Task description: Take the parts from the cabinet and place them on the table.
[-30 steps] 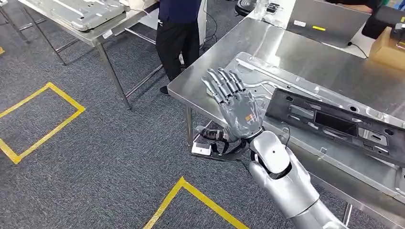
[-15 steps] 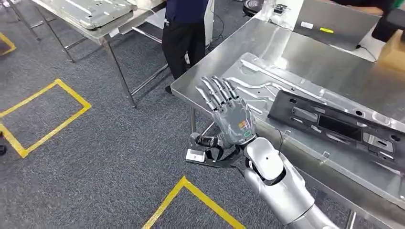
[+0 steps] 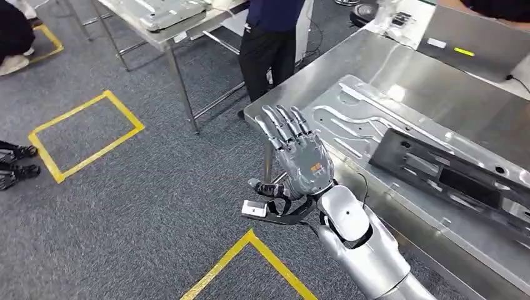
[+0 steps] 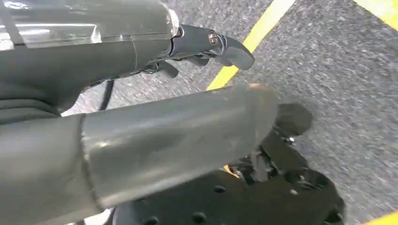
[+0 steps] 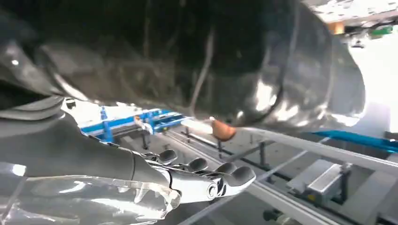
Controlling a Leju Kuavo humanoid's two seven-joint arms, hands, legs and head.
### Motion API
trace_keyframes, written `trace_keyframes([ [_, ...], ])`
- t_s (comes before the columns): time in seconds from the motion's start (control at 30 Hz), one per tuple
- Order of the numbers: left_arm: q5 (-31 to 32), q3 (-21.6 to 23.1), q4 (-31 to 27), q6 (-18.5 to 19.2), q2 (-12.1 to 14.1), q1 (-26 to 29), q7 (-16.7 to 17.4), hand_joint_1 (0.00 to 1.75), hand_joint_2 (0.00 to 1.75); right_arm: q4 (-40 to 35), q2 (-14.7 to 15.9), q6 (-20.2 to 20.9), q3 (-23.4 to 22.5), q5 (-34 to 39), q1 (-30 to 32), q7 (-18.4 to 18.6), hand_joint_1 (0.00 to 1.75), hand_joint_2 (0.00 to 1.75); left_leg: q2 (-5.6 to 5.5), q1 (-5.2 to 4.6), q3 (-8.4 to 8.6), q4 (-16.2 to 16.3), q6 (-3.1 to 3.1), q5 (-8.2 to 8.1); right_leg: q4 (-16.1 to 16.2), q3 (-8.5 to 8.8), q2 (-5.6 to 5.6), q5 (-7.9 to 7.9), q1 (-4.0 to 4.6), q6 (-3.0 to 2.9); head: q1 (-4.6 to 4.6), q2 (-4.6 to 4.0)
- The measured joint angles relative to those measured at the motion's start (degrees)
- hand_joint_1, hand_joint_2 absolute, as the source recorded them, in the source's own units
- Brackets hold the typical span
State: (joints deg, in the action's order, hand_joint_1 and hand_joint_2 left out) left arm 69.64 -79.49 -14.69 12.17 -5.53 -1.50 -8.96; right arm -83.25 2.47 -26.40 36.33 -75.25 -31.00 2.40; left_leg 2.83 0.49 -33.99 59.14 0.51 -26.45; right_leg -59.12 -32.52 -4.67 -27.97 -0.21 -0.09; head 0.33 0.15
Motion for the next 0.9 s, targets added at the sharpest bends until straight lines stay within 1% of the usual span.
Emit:
trace_keyframes([
  [0.03, 0.02, 0.0, 0.0, 0.0, 0.0, 0.09, -0.09, 0.0, 0.0, -0.09, 0.0, 0.0, 0.0, 0.0, 0.1, 0.0, 0.0, 0.0, -0.42, -0.04, -0.14, -0.03, 0.13, 0.06, 0.07, 0.17, -0.48, -0.02, 0.07, 0.2, 0.02, 0.0],
  [0.07, 0.02, 0.0, 0.0, 0.02, 0.0, 0.23, -0.11, 0.0, 0.0, -0.15, 0.0, 0.0, 0.02, 0.0, 0.12, 0.02, 0.0, 0.0, -0.96, -0.11, -0.22, -0.05, 0.42, 0.09, 0.27, 0.37, -0.94, 0.03, 0.1, 0.45, 0.02, 0.0],
  [0.1, 0.04, 0.0, 0.0, 0.02, 0.0, 0.31, -0.15, 0.0, 0.0, -0.37, 0.0, -0.02, 0.0, -0.02, 0.11, 0.07, 0.0, 0.0, -1.55, 0.19, -0.02, -0.49, 0.89, 0.4, 0.24, 0.49, -1.39, -0.18, 0.06, 0.86, 0.0, 0.0],
  [0.13, 0.07, 0.0, 0.0, 0.09, -0.13, 0.35, -0.18, 0.0, 0.0, -0.59, 0.04, -0.04, 0.0, -0.02, 0.12, 0.09, 0.0, 0.0, -1.98, 0.42, 0.07, -0.73, 1.23, 0.64, -0.66, 0.35, 0.44, -1.08, -0.33, 1.27, 0.02, 0.0],
  [0.17, 0.09, 0.0, 0.0, 0.11, -0.11, 0.26, -0.31, 0.0, 0.0, -0.79, 0.04, -0.09, 0.0, -0.02, 0.15, 0.11, 0.0, 0.0, -2.41, 0.45, -0.04, -0.76, 1.53, 0.77, -3.65, -1.08, 2.77, -3.37, -0.47, 1.37, 0.02, 0.0],
  [0.2, 0.09, 0.0, 0.0, 0.13, -0.11, 0.2, -0.35, 0.0, 0.0, -0.79, 0.15, -0.09, 0.0, -0.02, 0.29, 0.13, 0.0, 0.0, -2.91, 0.45, -0.12, -0.76, 1.72, 0.83, -8.15, -3.17, 3.82, -5.74, -0.52, 1.45, 0.04, 0.0],
  [0.23, 0.11, 0.0, 0.0, 0.17, -0.11, 0.15, -0.46, 0.0, 0.0, -0.79, 0.37, -0.09, 0.0, -0.02, 0.61, 0.15, 0.0, 0.0, -3.53, 0.4, -0.21, -0.76, 1.81, 0.84, -12.74, -5.41, 4.24, -7.68, -0.53, 1.54, 0.04, 0.0],
  [0.27, 0.18, 0.0, 0.0, 0.24, -0.09, 0.16, -0.48, 0.0, 0.0, -0.79, 0.59, -0.07, 0.0, -0.02, 1.0, 0.17, 0.0, 0.0, -4.26, 0.33, -0.28, -0.74, 1.84, 0.85, -16.44, -7.32, 4.43, -8.8, -0.51, 1.57, 0.04, 0.0],
  [0.3, 0.24, 0.0, 0.0, 0.26, -0.04, 0.23, -0.48, 0.0, 0.0, -0.79, 0.68, -0.07, 0.0, -0.02, 1.4, 0.17, 0.0, 0.0, -4.94, 0.28, -0.27, -0.74, 1.86, 0.87, -17.77, -8.19, 4.48, -8.41, -0.51, 1.54, 0.04, 0.0],
  [0.33, 0.61, 0.0, 0.0, 0.33, -0.04, 0.31, -0.44, 0.0, 0.0, -0.79, 0.72, -0.09, 0.0, -0.02, 1.59, 0.17, 0.0, 0.0, -5.63, 0.22, -0.23, -0.71, 1.86, 0.88, -16.27, -7.72, 4.55, -6.72, -0.51, 1.37, 0.04, 0.0],
  [0.37, 1.01, 0.0, 0.0, 0.39, -0.04, 0.34, -0.26, 0.0, 0.0, -0.85, 0.72, -0.09, 0.0, -0.02, 1.66, 0.15, 0.0, 0.0, -6.4, 0.16, -0.16, -0.66, 1.83, 0.89, -12.38, -6.0, 4.78, -4.01, -0.5, 1.06, 0.04, 0.0],
  [0.4, 1.48, 0.04, 0.0, 0.37, -0.04, 0.31, -0.05, 0.0, 0.0, -1.0, 0.74, -0.13, 0.0, -0.02, 1.66, 0.13, 0.0, 0.0, -7.16, 0.08, -0.03, -0.66, 1.8, 0.91, -6.98, -3.49, 5.43, -1.05, -0.43, 0.61, 0.04, 0.0],
  [0.43, 1.84, 0.11, 0.0, 0.37, -0.04, 0.29, 0.13, 0.0, 0.0, -1.14, 0.74, -0.13, 0.0, -0.02, 1.66, 0.11, 0.0, 0.0, -7.77, 0.05, 0.05, -0.66, 1.77, 0.92, -2.45, -1.34, 7.05, 1.09, -0.29, 0.06, 0.04, 0.0],
  [0.47, 2.19, 0.15, 0.02, 0.35, -0.29, 0.31, 0.42, 0.0, 0.0, -1.25, 0.74, -0.13, 0.0, -0.04, 1.69, 0.07, 0.0, 0.0, -8.17, 0.05, -0.19, -0.59, 1.48, 0.96, -0.67, -0.52, 9.77, 0.46, -0.45, -0.61, -0.02, 0.0],
  [0.5, 2.51, 0.2, 0.02, 0.13, -0.13, 0.11, 0.68, 0.0, 0.0, -1.36, 0.72, -0.13, 0.0, -0.09, 1.72, 0.02, 0.0, 0.0, -8.93, 0.26, -0.55, -0.5, 1.11, 1.06, 0.28, -0.46, 9.39, 0.62, -0.33, -0.51, 0.07, 0.0],
  [0.53, 2.51, 0.24, 0.02, -0.02, -0.11, 0.21, 0.7, 0.0, 0.0, -1.4, 0.72, -0.13, 0.02, -0.15, 1.83, 0.0, 0.0, 0.0, -9.39, 0.64, -0.79, -0.62, 0.64, 1.22, 0.2, -0.48, 8.8, 0.56, -0.03, -0.57, 0.04, 0.0],
  [0.57, 2.41, 0.24, 0.02, -0.24, -0.13, 0.4, 0.63, 0.0, 0.0, -1.42, 0.7, -0.13, 0.02, -0.15, 1.82, 0.0, 0.0, 0.0, -10.2, 0.81, -0.87, -0.91, 0.23, 1.41, 0.21, -0.41, 8.22, 0.55, 0.07, -0.63, 0.07, 0.0],
  [0.6, 2.43, 0.24, 0.0, -0.48, -0.11, 0.49, 0.55, 0.0, 0.0, -1.6, 0.46, -0.13, 0.04, -0.17, 1.83, -0.02, 0.0, 0.0, -10.84, 0.37, -0.84, -1.13, -0.32, 1.55, 1.13, 0.01, 7.45, 0.9, -0.32, -0.89, 0.07, 0.0],
  [0.63, 2.62, 0.26, -0.02, -0.61, 0.07, 0.52, 0.48, 0.0, 0.0, -1.75, 0.33, -0.15, 0.11, -0.17, 1.84, -0.02, 0.0, 0.0, -9.24, 0.55, -0.9, -0.52, -0.2, 1.1, 1.9, 0.6, 6.42, 1.28, -0.74, -0.85, 0.04, 0.0],
  [0.67, 2.84, 0.31, -0.02, -0.63, 0.07, 0.5, 0.44, 0.0, 0.0, -1.86, 0.11, -0.22, 0.22, -0.17, 1.83, -0.02, 0.0, 0.0, -6.3, 0.16, -1.75, 1.38, -0.4, -0.36, 2.42, 0.94, 6.01, 1.36, -0.74, -1.26, -0.06, 0.0],
  [0.7, 3.02, 0.37, -0.02, -0.74, 0.07, 0.38, 0.42, 0.0, 0.0, -1.9, 0.11, -0.24, 0.31, -0.17, 1.87, -0.02, 0.0, 0.0, -4.6, 0.22, -3.54, 5.03, -0.64, -2.46, 2.46, 1.08, 5.15, 1.33, -0.67, -1.35, -0.04, 0.0],
  [0.73, 3.08, 0.52, -0.02, -0.83, 0.07, 0.21, 0.39, 0.0, 0.0, -1.95, 0.11, -0.26, 0.35, -0.2, 2.04, -0.02, 0.0, 0.0, -3.69, 0.33, -6.0, 10.02, -0.91, -4.86, 2.34, 1.11, 4.18, 1.18, -0.56, -1.48, -0.07, 0.0],
  [0.77, 3.08, 0.57, -0.02, -0.98, 0.09, 0.16, 0.35, 0.0, 0.0, -1.97, 0.11, -0.28, 0.35, -0.22, 2.32, -0.04, 0.0, 0.0, -3.36, 0.46, -8.13, 14.27, -1.16, -6.46, 2.22, 1.07, 3.25, 1.02, -0.47, -1.53, -0.04, 0.0],
  [0.8, 3.13, 0.57, -0.02, -1.14, 0.09, 0.18, 0.26, 0.0, 0.0, -1.99, 0.11, -0.31, 0.37, -0.22, 2.54, -0.04, 0.0, 0.0, -3.23, 0.54, -8.99, 16.09, -1.35, -6.69, 2.14, 1.06, 2.61, 0.89, -0.46, -1.51, -0.07, 0.0],
  [0.83, 3.32, 0.61, -0.02, -1.55, 0.24, 0.24, 0.2, 0.0, 0.0, -2.12, 0.11, -0.33, 0.53, -0.26, 2.81, -0.09, 0.0, 0.0, -3.12, 0.69, -8.64, 15.52, -1.56, -5.66, 1.99, 1.13, 1.7, 0.68, -0.47, -1.42, -0.07, 0.0],
  [0.87, 3.5, 0.63, -0.02, -1.77, 0.3, 0.34, 0.18, 0.0, 0.0, -2.34, 0.11, -0.35, 0.61, -0.31, 3.0, -0.09, 0.0, 0.0, -2.88, 0.85, -6.79, 11.95, -1.68, -3.42, 1.79, 1.21, 1.02, 0.44, -0.54, -1.22, -0.04, 0.0],
  [0.9, 3.43, 0.63, -0.09, -1.97, 0.5, 0.4, 0.07, 0.0, 0.0, -2.68, 0.09, -0.39, 0.68, -0.31, 3.13, -0.09, 0.0, 0.0, -2.29, 0.95, -3.85, 6.5, -1.75, -0.74, 1.52, 1.32, 0.37, 0.12, -0.62, -0.99, -0.07, 0.0],
])
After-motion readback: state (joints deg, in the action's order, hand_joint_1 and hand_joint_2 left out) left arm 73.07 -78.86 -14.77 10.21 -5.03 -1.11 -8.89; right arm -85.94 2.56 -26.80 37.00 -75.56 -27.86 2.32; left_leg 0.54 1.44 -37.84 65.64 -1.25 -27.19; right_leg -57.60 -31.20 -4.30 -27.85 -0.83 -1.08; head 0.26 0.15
